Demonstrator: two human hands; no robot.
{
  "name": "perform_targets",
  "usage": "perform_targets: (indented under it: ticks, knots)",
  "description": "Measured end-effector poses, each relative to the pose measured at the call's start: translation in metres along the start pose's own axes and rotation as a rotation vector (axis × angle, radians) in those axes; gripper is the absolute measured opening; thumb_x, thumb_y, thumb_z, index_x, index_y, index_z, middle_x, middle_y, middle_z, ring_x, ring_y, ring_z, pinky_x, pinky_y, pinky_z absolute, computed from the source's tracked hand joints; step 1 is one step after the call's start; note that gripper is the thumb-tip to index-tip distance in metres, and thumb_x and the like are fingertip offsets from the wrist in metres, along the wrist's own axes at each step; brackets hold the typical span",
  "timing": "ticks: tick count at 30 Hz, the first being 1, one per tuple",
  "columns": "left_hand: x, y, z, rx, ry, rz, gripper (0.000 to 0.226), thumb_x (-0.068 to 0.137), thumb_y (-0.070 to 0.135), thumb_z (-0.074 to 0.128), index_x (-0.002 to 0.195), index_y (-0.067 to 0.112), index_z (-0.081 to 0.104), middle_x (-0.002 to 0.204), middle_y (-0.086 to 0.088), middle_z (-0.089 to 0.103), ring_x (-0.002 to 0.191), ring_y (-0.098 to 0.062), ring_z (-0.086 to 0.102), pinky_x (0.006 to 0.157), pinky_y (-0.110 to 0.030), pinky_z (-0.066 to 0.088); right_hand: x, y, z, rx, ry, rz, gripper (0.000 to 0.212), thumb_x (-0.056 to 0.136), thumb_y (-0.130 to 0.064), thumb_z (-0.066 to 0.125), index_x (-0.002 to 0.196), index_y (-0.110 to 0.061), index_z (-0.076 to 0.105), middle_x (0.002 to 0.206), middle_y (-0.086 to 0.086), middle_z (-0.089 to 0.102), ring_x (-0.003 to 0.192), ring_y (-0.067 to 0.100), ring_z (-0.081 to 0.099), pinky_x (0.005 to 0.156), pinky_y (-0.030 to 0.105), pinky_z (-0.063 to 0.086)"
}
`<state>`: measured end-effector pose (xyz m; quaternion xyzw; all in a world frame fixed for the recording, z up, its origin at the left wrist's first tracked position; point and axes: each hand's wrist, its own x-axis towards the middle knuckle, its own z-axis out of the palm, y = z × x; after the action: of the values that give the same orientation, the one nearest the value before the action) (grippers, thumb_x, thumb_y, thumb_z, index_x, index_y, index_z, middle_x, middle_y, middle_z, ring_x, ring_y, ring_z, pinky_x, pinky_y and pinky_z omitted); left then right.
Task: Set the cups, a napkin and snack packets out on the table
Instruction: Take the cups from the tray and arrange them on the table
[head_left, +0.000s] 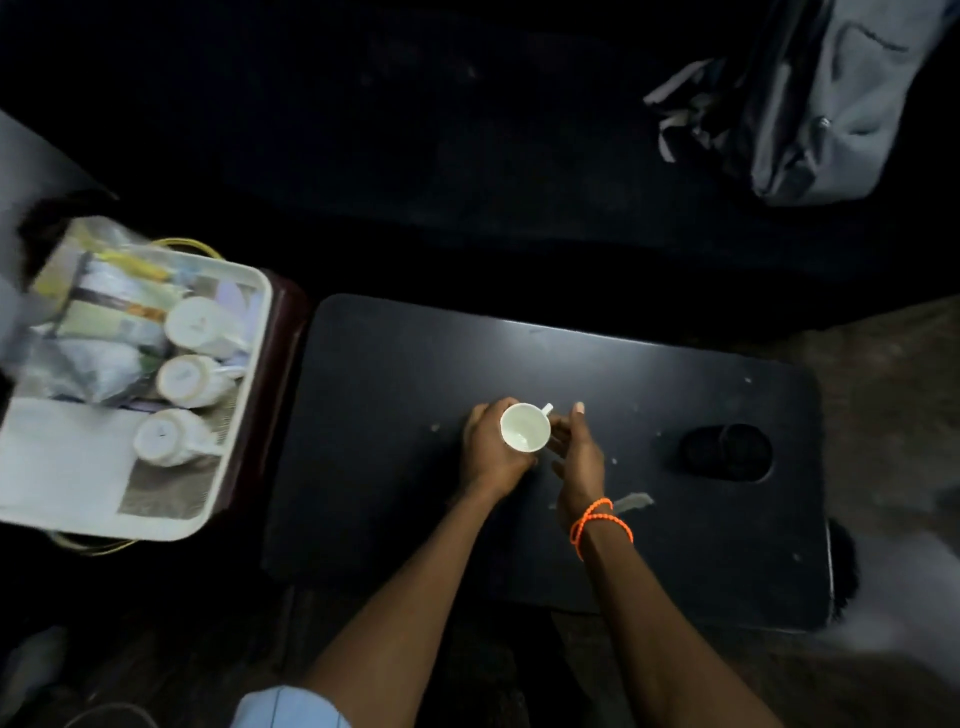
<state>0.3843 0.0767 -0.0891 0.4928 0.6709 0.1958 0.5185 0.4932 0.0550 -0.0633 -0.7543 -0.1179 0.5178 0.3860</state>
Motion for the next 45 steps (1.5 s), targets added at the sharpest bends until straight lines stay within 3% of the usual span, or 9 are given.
perform_targets:
  ticks: [7,13,20,24,28,34,38,42,45]
  knots:
    - [0.003,0.002,0.061,0.181,-0.096,0.142,0.058,0.068,0.023,0.089,0.120,0.024,0.063,0.121,-0.002,0.057,0.109,-0.025,0.061,0.090,-0.040,0.056,0.029,0.015,-0.050,0.153,0.098,0.118,0.056,0.097,-0.064,0.049,0.076,-0.020,0.078,0.087,0.003,0.081,0.074,0.011,0.076,0.057,0.024,0.056]
    - [-0.002,-0.007,0.077,0.250,-0.090,0.227,0.061,0.070,0.022,0.090,0.122,0.016,0.061,0.119,-0.006,0.058,0.112,-0.027,0.058,0.088,-0.037,0.053,0.044,0.026,-0.061,0.144,0.119,0.131,0.060,0.097,-0.066,0.047,0.069,-0.022,0.078,0.086,0.004,0.081,0.067,0.009,0.074,0.053,0.023,0.055]
    - [-0.001,-0.023,0.067,0.268,-0.116,0.220,0.072,0.071,0.021,0.090,0.135,0.019,0.057,0.131,-0.003,0.056,0.123,-0.023,0.056,0.099,-0.036,0.053,0.040,0.021,-0.053,0.122,0.149,0.153,0.073,0.098,-0.071,0.037,0.091,-0.009,0.074,0.100,0.013,0.080,0.091,0.024,0.071,0.082,0.040,0.054]
    - [-0.001,-0.031,0.033,0.273,-0.097,0.183,0.082,0.071,0.023,0.089,0.144,0.020,0.052,0.143,0.001,0.050,0.135,-0.021,0.051,0.107,-0.036,0.051,0.029,0.007,-0.032,-0.074,0.418,0.018,0.055,0.101,-0.064,0.040,0.080,-0.021,0.067,0.096,0.004,0.069,0.084,0.014,0.064,0.073,0.026,0.044]
    - [-0.009,-0.042,-0.029,0.163,0.147,0.120,0.058,0.081,0.028,0.085,0.134,0.022,0.062,0.133,0.006,0.053,0.121,-0.015,0.059,0.098,-0.034,0.057,0.010,-0.003,0.017,-0.419,0.517,-0.170,0.056,0.103,-0.058,0.039,0.107,-0.008,0.066,0.120,0.016,0.066,0.116,0.036,0.058,0.102,0.048,0.041]
    - [-0.016,-0.071,-0.175,0.050,0.764,0.137,0.026,0.100,0.031,0.069,0.114,0.009,0.070,0.115,-0.008,0.061,0.104,-0.027,0.065,0.093,-0.048,0.055,-0.041,-0.013,0.145,-0.545,0.011,-0.380,0.039,0.104,-0.047,0.050,0.095,-0.011,0.063,0.104,0.014,0.067,0.103,0.034,0.061,0.096,0.049,0.047]
    - [-0.024,-0.105,-0.262,0.048,1.122,-0.153,0.032,0.102,0.031,0.061,0.106,-0.001,0.062,0.113,-0.022,0.058,0.110,-0.041,0.055,0.099,-0.051,0.044,-0.088,-0.011,0.232,-0.590,-0.467,-0.444,0.048,0.104,-0.048,0.052,0.068,-0.015,0.055,0.072,0.003,0.062,0.078,0.025,0.059,0.074,0.037,0.043]
    - [-0.027,-0.126,-0.301,-0.199,1.039,-0.535,0.049,0.105,0.043,0.053,0.124,-0.002,0.057,0.135,-0.028,0.053,0.131,-0.041,0.045,0.108,-0.045,0.033,-0.120,-0.003,0.297,-0.658,-0.704,-0.415,0.050,0.099,-0.061,0.047,0.077,-0.021,0.066,0.080,0.002,0.069,0.099,0.029,0.066,0.079,0.035,0.045]
    - [-0.023,-0.137,-0.316,-0.305,0.875,-0.582,0.059,0.108,0.053,0.036,0.137,0.007,0.059,0.143,-0.024,0.058,0.132,-0.041,0.053,0.110,-0.046,0.040,-0.128,0.004,0.326,-0.826,-0.762,-0.348,0.065,0.096,-0.074,0.026,0.114,-0.030,0.071,0.124,0.008,0.071,0.129,0.033,0.053,0.106,0.047,0.041]
